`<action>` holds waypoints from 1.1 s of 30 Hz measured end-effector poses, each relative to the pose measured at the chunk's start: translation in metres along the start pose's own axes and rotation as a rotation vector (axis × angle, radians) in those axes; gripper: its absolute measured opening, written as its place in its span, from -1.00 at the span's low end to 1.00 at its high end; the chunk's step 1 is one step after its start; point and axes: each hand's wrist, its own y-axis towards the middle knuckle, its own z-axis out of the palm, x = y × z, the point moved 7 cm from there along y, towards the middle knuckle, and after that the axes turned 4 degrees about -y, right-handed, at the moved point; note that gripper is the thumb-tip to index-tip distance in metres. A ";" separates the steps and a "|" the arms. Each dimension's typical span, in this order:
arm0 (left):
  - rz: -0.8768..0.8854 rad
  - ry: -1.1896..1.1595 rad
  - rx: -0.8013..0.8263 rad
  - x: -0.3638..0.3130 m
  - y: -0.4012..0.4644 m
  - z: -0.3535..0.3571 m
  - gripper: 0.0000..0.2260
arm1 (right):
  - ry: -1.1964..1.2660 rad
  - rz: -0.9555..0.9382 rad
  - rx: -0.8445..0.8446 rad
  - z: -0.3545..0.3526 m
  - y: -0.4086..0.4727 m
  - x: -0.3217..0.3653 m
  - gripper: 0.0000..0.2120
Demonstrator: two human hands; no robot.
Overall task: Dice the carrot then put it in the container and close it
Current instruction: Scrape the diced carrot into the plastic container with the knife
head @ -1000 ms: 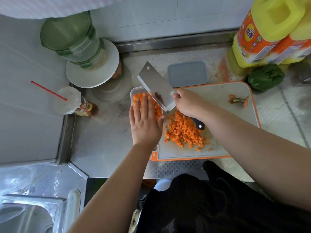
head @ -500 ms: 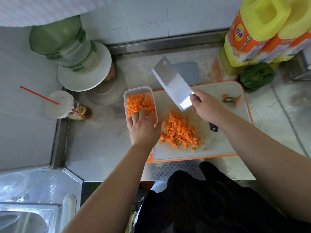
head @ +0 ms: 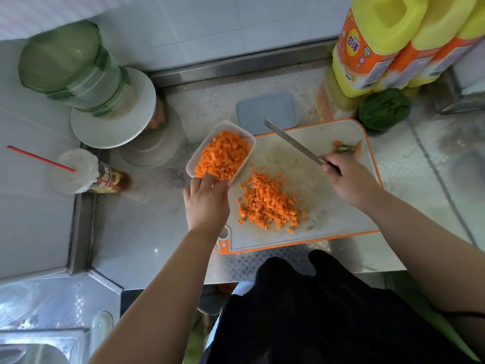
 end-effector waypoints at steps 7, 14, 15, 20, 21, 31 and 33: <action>-0.291 -0.343 -0.205 0.020 -0.013 -0.008 -0.75 | -0.125 -0.020 -0.040 0.001 -0.001 -0.017 -0.71; -0.306 -0.179 0.226 0.000 -0.072 0.054 -0.28 | -0.297 -0.017 -0.039 0.002 -0.009 -0.016 -0.72; -0.314 -0.161 0.253 -0.001 -0.071 0.058 -0.24 | -0.320 -0.026 -0.050 0.001 -0.010 -0.013 -0.72; -0.278 -0.237 0.294 -0.029 -0.061 0.069 -0.12 | -0.325 -0.010 -0.023 0.002 -0.007 -0.009 -0.73; -0.244 -0.278 0.313 -0.040 -0.059 0.071 -0.11 | -0.319 -0.014 -0.035 0.000 -0.007 -0.008 -0.73; -0.506 -1.030 0.213 -0.051 -0.031 0.045 -0.62 | -0.176 0.009 0.139 -0.016 -0.035 -0.017 -0.63; -0.547 -0.981 0.228 -0.036 -0.031 0.039 -0.62 | -0.346 -0.111 0.296 -0.003 -0.042 -0.010 -0.62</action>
